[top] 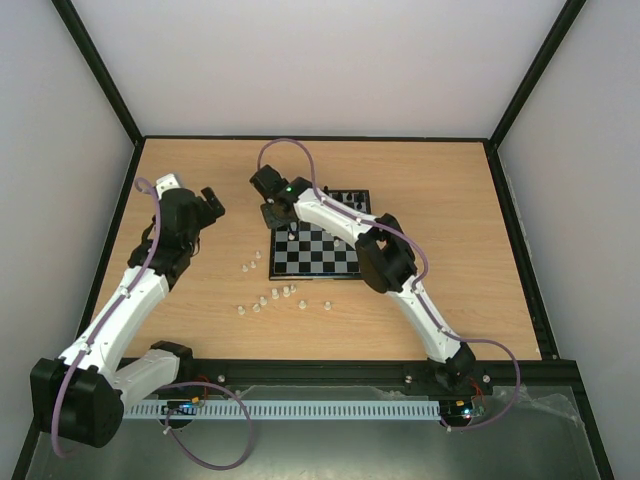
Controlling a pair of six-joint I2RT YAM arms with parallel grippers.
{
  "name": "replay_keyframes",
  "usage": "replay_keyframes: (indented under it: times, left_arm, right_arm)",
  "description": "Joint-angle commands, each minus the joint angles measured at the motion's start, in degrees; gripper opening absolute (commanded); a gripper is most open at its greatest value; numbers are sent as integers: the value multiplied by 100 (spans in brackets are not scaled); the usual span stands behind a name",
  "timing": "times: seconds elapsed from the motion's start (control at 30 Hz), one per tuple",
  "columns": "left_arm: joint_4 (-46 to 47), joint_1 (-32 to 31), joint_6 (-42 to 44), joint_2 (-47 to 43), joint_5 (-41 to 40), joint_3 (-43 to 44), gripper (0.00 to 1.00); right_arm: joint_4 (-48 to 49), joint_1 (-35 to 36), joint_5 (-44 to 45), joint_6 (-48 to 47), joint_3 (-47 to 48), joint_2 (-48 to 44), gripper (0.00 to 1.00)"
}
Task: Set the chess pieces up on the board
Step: Pick up the chess piece from the chessboard, then place the chess piece on the chessboard.
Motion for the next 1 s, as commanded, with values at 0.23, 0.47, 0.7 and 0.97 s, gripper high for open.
replay_keyframes:
  times: [0.23,0.47,0.7,0.97]
  left_arm:
    - [182,54,31,143,29,-94,100]
    - [206,54,23,185,0,-76,99]
    - [225,58,24,234,0,-74,100]
    - [234,54,38,249,-5,-76,100]
  right_arm:
    - [-128,-287,46,-130,583,234,10]
    - [-33,-326,-54,-218,860,374,10]
    - [40,-328,-192,-237,923,495,11]
    - [110,-337,-135,-236,973,599,11]
